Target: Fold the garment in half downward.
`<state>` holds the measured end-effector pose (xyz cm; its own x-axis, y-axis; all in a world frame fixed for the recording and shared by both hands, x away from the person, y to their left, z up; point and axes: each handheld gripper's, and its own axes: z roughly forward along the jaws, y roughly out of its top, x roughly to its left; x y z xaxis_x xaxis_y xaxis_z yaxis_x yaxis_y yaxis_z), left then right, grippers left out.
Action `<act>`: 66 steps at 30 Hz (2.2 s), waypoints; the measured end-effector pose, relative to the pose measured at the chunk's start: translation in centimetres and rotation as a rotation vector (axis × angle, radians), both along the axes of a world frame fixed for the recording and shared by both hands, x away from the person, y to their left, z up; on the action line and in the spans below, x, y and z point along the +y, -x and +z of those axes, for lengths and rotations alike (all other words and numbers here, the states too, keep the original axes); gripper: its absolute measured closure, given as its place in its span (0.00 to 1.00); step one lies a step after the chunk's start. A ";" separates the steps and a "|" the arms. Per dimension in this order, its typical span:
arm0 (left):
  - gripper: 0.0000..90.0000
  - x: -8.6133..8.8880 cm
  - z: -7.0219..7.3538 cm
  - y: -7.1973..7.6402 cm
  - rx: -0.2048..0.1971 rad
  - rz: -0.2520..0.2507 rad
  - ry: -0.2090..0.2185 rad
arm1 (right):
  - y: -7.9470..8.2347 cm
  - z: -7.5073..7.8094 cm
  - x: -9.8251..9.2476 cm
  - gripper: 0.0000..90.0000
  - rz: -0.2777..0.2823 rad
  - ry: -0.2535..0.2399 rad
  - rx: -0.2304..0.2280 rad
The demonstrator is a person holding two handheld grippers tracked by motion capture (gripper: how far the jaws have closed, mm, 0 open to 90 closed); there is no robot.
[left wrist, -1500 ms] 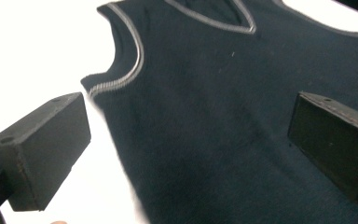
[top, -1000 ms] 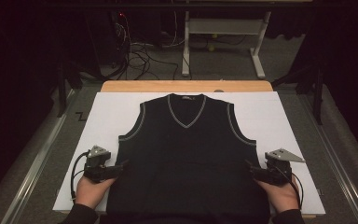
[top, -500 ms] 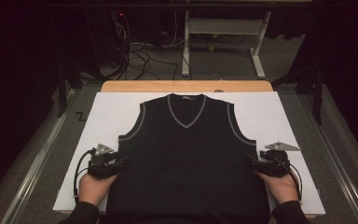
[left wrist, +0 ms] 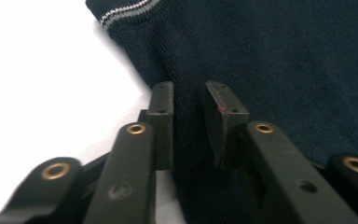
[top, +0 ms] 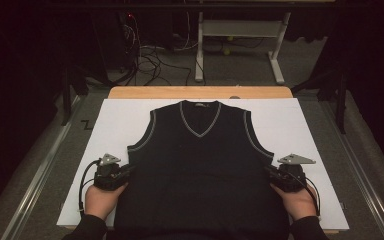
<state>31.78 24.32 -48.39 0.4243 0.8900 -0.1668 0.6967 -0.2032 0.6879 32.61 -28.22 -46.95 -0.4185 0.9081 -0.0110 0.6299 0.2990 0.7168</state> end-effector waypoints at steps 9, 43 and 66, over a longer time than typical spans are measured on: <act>0.89 0.2 0.4 0.2 -0.037 -0.023 0.019 | 0.5 0.6 -0.4 0.94 0.006 -0.015 -0.052; 0.90 2.1 4.0 4.1 -0.197 -0.071 0.093 | 4.7 3.5 -2.1 0.95 0.030 -0.100 -0.223; 0.90 2.2 4.0 7.6 -0.182 -0.119 0.063 | 8.5 3.2 -3.0 0.95 0.070 -0.107 -0.217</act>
<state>24.18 26.50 -44.35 0.5539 0.8221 -0.1316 0.5333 -0.2290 0.8144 24.14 -31.23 -43.80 -0.4786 0.8779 -0.0128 0.4379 0.2514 0.8632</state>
